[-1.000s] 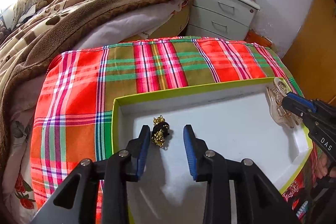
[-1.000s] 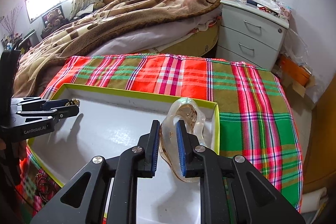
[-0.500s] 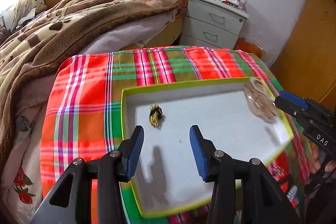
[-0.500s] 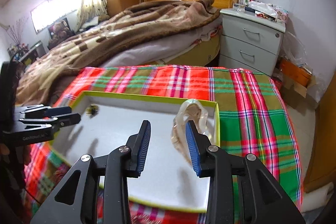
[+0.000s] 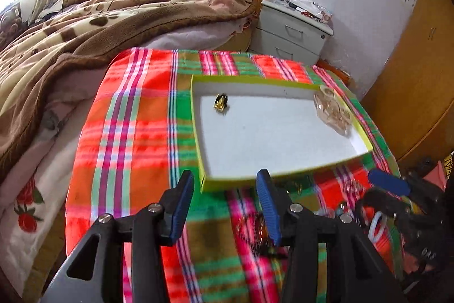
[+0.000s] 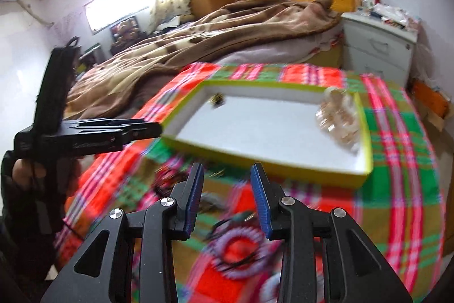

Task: Organize jewelry
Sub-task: 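Grasp the grey hair ties with the right tool while the left tool returns to the jewelry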

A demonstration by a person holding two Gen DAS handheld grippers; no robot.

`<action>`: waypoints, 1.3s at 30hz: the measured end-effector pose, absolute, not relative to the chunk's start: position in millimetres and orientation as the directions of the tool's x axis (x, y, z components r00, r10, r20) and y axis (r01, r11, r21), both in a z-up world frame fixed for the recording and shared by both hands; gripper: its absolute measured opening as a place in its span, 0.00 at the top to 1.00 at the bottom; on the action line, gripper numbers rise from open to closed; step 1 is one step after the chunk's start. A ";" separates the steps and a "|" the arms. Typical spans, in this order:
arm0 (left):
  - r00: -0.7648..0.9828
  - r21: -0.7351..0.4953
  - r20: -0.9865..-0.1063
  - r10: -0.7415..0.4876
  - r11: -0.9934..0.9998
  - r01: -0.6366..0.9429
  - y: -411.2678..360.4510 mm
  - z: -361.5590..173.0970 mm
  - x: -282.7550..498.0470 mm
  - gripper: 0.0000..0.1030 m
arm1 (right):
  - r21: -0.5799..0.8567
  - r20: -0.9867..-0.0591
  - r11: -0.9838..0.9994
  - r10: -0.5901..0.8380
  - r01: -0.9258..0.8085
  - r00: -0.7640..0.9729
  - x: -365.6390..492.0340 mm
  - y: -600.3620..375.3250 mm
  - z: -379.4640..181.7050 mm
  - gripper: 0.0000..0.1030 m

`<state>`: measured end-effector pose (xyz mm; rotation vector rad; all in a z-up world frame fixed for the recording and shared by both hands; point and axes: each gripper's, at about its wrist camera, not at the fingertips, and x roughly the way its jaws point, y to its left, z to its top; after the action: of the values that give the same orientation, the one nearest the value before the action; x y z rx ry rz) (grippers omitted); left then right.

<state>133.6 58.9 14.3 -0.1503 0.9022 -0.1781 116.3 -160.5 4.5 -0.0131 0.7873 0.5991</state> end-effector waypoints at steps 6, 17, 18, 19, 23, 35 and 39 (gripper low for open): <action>0.598 -0.236 -0.770 -0.223 0.970 0.058 69.6 3.9 111.6 0.54 | 0.199 -0.705 0.806 0.513 -0.558 0.490 102.5 -133.9 -14.6 0.65; 0.600 -0.263 -0.762 -0.244 0.963 0.058 78.7 -0.3 84.9 0.54 | 0.109 -0.784 0.825 0.414 -0.555 0.462 107.5 -106.8 -43.9 0.65; 0.600 -0.262 -0.762 -0.245 0.963 0.060 78.7 -0.8 83.9 0.54 | 0.103 -0.786 0.831 0.405 -0.547 0.467 108.2 -106.5 -45.1 0.72; 0.598 -0.262 -0.763 -0.246 0.963 0.061 78.6 -1.5 83.1 0.54 | 0.098 -0.786 0.833 0.400 -0.545 0.471 108.0 -106.8 -45.0 0.79; 0.585 -0.260 -0.771 -0.251 0.963 0.071 75.1 -5.2 82.3 0.54 | 0.086 -0.778 0.839 0.393 -0.538 0.489 107.4 -107.8 -42.5 0.96; 0.533 -0.244 -0.797 -0.284 0.959 0.146 44.3 -18.1 88.8 0.54 | 0.159 -0.663 0.852 0.467 -0.499 0.585 105.4 -133.3 -5.1 0.96; 0.518 -0.248 -0.806 -0.287 0.958 0.144 38.0 -21.2 94.0 0.54 | 0.176 -0.627 0.853 0.482 -0.492 0.611 103.8 -139.9 6.4 0.96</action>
<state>94.0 38.0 -21.2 -0.1570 0.9941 -0.2596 103.8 -139.9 6.4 -0.0141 0.7197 0.5619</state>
